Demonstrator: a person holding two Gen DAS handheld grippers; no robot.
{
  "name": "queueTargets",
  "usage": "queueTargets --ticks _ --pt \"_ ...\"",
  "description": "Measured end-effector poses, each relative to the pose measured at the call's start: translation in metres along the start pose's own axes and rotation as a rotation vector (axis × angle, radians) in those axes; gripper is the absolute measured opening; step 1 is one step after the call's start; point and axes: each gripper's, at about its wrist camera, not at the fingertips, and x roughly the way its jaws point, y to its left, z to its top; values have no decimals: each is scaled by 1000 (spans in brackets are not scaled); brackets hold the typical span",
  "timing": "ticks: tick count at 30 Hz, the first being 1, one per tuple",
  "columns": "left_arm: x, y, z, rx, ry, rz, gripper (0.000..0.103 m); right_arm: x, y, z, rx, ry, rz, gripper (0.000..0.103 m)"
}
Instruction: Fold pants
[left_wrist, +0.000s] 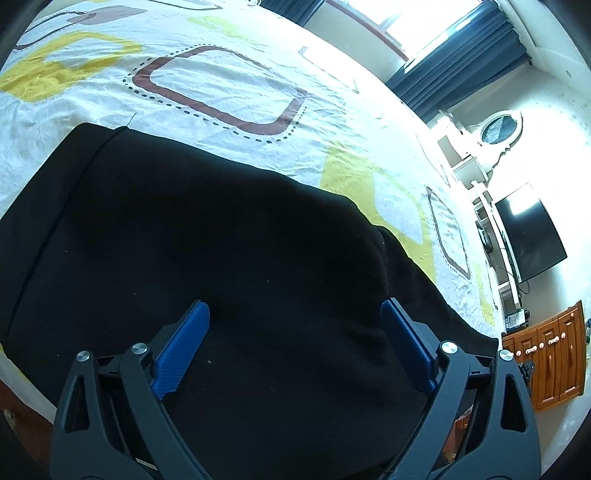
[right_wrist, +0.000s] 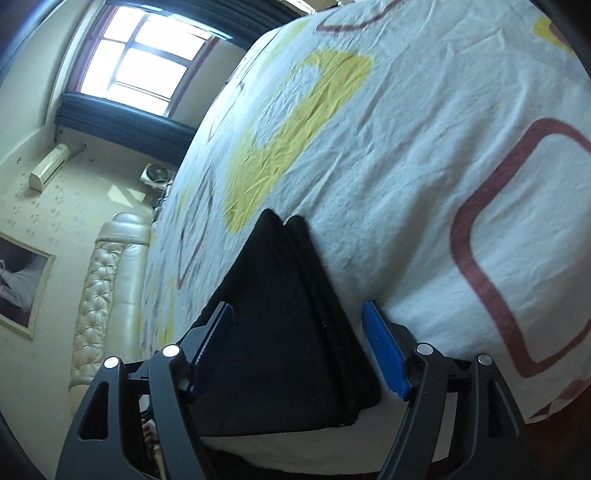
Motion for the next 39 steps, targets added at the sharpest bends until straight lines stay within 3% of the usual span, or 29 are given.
queueTargets --ticks 5,8,10,11,13,16,18,21,24,27,29,33,39 --pt "4 1 3 15 3 3 94 6 3 1 0 93 55 71" --pt "6 -6 1 56 7 27 94 17 14 -1 -25 111 0 67" --pt "8 -9 0 81 8 48 94 27 19 -2 -17 141 -33 22" --pt "9 -11 0 91 12 61 94 33 25 -3 -33 153 -72 18" --pt "9 -16 0 103 19 86 94 35 50 -9 -130 147 -156 17" --pt "4 -21 1 101 18 101 94 8 83 -9 -212 35 -170 16" --pt "2 -18 0 96 16 98 94 2 74 -8 -189 16 -179 15" --pt "0 -10 1 74 14 65 94 24 39 -16 -107 84 -271 15" --pt "-11 -5 3 38 3 59 94 18 26 -17 -3 35 -170 15" --pt "-20 1 8 42 -9 111 94 11 34 -16 27 18 -113 15" --pt "-19 10 10 47 16 151 94 5 51 -16 30 -2 -65 15" --pt "-20 19 7 35 24 122 94 -11 83 -17 31 -33 43 16" --pt "-9 8 4 93 54 192 99 -13 163 -27 -72 -35 121 16"
